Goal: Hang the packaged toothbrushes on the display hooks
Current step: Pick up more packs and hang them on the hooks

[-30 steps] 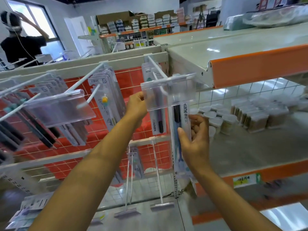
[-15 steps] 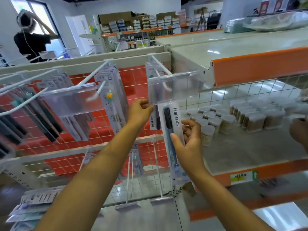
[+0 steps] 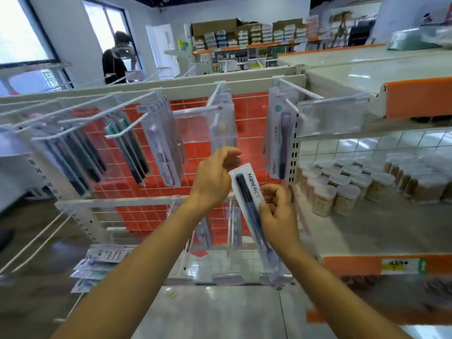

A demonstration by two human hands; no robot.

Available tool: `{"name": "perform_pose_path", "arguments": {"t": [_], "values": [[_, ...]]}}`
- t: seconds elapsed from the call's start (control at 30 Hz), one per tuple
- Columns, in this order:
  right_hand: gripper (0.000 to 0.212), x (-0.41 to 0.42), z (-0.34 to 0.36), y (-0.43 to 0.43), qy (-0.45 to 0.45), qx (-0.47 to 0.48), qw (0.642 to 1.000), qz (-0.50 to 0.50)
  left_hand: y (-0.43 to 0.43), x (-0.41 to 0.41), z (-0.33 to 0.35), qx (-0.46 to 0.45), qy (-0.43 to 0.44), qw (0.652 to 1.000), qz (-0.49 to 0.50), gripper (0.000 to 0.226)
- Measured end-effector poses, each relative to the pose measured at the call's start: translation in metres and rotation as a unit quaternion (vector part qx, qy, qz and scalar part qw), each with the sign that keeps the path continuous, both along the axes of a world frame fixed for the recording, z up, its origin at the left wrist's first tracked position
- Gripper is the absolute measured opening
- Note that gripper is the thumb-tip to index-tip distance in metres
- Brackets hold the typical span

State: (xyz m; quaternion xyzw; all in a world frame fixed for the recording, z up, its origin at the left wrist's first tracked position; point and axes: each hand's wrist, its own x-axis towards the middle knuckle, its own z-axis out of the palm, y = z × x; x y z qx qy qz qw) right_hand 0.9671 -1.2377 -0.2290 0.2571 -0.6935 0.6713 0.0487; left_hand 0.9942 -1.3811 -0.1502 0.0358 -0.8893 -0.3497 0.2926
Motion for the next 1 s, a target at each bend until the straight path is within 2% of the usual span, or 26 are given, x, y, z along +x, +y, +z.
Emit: {"name": "perform_pose_path", "arguments": {"t": [0.07,0.13,0.27,0.37,0.5,0.6,0.77,0.93,1.0], "values": [[0.026,0.007,-0.001,-0.009,0.003,0.024,1.0,0.013,-0.006,0.014,0.003,-0.056,0.01,0.998,0.011,0.047],[0.027,0.013,0.0,-0.018,0.011,0.056,0.998,0.022,-0.012,0.026,0.004,-0.169,0.019,0.985,0.031,0.042],[0.031,0.028,0.002,-0.035,0.073,0.129,0.989,0.02,-0.021,0.046,-0.002,-0.344,-0.052,0.937,-0.013,0.036],[0.032,0.036,0.003,-0.049,0.129,0.181,0.975,-0.022,-0.031,0.058,-0.011,-0.4,-0.074,0.912,-0.051,0.033],[0.025,0.049,0.005,-0.063,0.187,0.22,0.956,-0.045,-0.047,0.078,-0.02,-0.402,-0.104,0.907,-0.062,0.046],[0.016,0.06,0.007,-0.073,0.242,0.245,0.938,-0.041,-0.06,0.091,-0.022,-0.401,-0.128,0.905,-0.055,0.036],[0.017,0.076,0.012,-0.094,0.321,0.279,0.904,-0.047,-0.085,0.113,-0.03,-0.268,-0.216,0.938,-0.041,0.022],[0.009,0.09,0.007,-0.121,0.392,0.25,0.883,-0.064,-0.107,0.133,-0.036,-0.201,-0.226,0.953,-0.017,0.023],[0.014,0.096,0.003,-0.13,0.412,0.248,0.873,-0.085,-0.115,0.142,-0.033,-0.181,-0.211,0.96,-0.012,0.025]]}}
